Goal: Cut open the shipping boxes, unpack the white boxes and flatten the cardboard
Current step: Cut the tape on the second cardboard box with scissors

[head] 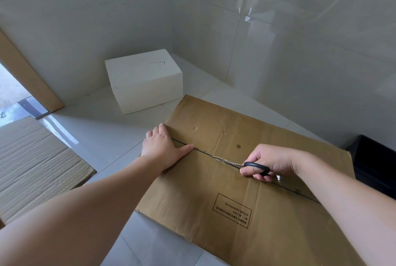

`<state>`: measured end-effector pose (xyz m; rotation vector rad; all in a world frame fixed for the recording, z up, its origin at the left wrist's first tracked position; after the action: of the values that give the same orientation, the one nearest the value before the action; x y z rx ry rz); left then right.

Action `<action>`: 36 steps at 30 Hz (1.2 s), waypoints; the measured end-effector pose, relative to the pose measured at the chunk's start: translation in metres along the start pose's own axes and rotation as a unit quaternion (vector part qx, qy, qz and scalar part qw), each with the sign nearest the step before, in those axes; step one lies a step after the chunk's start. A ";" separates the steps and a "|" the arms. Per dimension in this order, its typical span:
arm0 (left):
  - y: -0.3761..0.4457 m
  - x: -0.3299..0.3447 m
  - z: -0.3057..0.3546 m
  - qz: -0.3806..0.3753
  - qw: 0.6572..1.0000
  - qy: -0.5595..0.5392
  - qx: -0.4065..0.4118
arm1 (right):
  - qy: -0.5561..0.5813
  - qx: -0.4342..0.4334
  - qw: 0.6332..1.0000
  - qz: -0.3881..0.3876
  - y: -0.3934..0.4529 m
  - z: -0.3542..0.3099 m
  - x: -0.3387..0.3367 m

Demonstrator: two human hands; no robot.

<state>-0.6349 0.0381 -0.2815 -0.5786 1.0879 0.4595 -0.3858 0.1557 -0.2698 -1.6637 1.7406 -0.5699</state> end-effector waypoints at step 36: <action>0.004 -0.009 -0.040 -0.096 0.984 -0.131 -0.078 | 0.007 -0.027 1.000 0.014 0.055 -0.054 0.014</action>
<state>-0.6682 0.0147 -0.2877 -0.7325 0.7419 0.4405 -0.4624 0.1400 -0.2736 -1.6720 1.8007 -0.5264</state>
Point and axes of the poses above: each hand's wrist, its own y-axis towards the middle knuckle, its own x-axis out of the palm, z = x × y, the point moved 6 cm from there along y, towards the middle knuckle, and after that the axes turned 7 degrees about -z, right-handed, at the moved point
